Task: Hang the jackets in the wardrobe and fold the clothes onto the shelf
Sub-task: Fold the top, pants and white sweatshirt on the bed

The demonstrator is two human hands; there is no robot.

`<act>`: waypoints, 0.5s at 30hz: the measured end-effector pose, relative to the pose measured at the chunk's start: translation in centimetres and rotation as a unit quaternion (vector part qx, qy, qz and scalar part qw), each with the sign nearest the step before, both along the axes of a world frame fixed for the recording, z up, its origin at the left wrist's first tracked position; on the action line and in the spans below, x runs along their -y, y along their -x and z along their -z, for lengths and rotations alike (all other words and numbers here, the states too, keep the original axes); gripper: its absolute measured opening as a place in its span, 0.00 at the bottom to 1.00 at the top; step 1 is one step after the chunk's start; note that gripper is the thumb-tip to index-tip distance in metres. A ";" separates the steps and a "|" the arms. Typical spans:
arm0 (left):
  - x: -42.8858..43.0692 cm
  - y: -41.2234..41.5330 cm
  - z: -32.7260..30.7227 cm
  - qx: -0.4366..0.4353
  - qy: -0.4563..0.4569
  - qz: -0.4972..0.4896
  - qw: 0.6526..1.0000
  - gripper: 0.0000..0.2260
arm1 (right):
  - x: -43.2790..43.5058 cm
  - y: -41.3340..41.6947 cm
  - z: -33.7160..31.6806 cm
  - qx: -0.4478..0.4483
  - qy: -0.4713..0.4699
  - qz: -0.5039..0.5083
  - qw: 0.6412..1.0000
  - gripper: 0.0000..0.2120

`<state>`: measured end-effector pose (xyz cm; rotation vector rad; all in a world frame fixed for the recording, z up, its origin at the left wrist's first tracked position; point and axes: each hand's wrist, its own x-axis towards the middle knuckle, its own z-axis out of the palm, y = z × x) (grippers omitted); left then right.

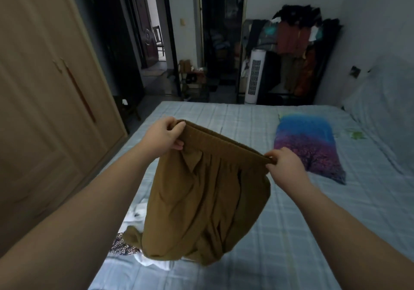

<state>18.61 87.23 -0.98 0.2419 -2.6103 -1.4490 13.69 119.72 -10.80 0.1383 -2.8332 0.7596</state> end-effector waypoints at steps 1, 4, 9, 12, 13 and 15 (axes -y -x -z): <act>-0.4 0.3 -0.4 -0.008 0.014 -0.001 1.000 0.12 | -0.3 0.1 0.4 -0.035 -0.062 -0.009 0.997 0.07; -0.7 1.3 -1.3 0.000 0.001 0.019 1.000 0.11 | -1.0 0.4 1.3 -0.062 -0.035 -0.036 0.997 0.06; -1.2 2.0 -2.2 0.030 0.009 0.076 0.997 0.09 | 2.3 -0.5 3.1 0.204 0.216 -0.163 0.941 0.33; -1.6 2.0 -2.9 0.007 0.035 0.095 0.995 0.07 | 5.4 -0.5 3.8 0.210 0.221 -0.188 0.934 0.43; -1.6 2.0 -3.2 0.002 0.042 0.107 0.993 0.06 | 6.1 -0.4 3.8 0.206 0.228 -0.185 0.933 0.43; -1.0 1.9 -4.2 -0.003 0.056 0.136 0.989 0.04 | 7.2 -0.1 3.4 0.224 0.283 -0.172 0.917 0.41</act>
